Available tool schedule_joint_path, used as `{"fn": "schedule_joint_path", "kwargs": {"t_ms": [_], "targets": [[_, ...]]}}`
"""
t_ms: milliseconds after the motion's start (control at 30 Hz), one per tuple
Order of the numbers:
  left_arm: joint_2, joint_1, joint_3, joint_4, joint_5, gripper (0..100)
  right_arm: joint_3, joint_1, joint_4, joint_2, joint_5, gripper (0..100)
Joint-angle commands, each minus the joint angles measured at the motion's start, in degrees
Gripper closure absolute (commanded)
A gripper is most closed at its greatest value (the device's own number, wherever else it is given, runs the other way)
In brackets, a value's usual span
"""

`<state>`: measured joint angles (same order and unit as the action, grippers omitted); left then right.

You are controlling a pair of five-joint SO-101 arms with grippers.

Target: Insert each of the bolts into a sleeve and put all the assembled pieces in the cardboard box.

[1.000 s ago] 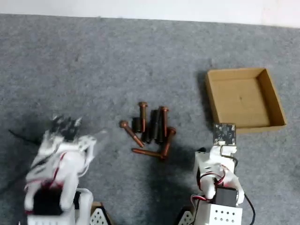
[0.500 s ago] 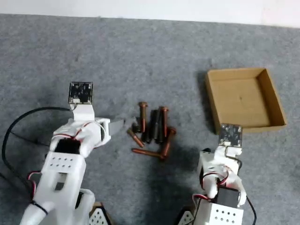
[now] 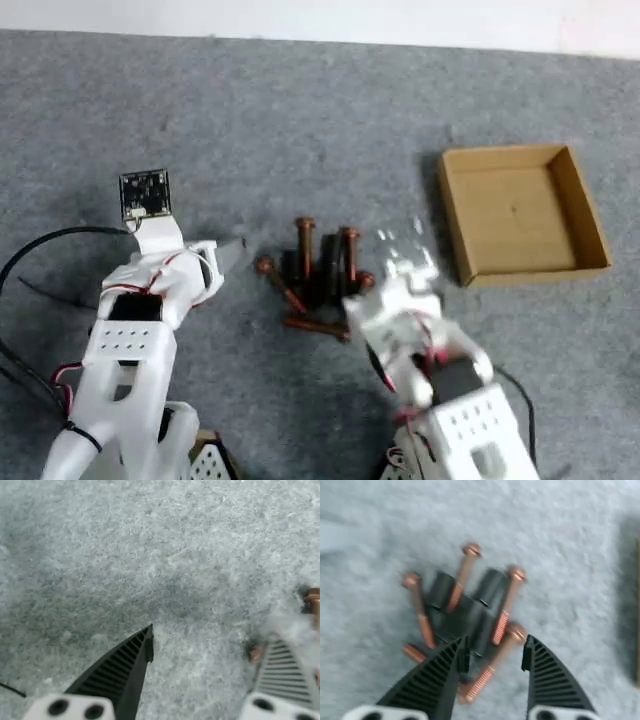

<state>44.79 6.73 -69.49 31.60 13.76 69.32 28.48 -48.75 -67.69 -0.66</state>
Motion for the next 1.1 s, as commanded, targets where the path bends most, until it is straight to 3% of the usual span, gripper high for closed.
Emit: {"fn": "schedule_joint_path", "kwargs": {"t_ms": [0,167,367,1067], "targets": [[-0.5,0.8,0.7,-1.2,0.7,73,-15.9,3.7,3.7,24.0,-2.1,83.5],[-0.5,0.9,0.7,-1.2,0.8,73,-29.8,8.0,4.8,48.1,-6.6,83.5],[-0.1,0.9,0.7,-1.1,0.8,73,-36.0,9.6,5.1,61.8,-8.5,83.6],[-0.1,2.0,0.7,-1.1,0.5,73,-30.9,3.5,8.6,64.8,-8.6,83.9]]}}
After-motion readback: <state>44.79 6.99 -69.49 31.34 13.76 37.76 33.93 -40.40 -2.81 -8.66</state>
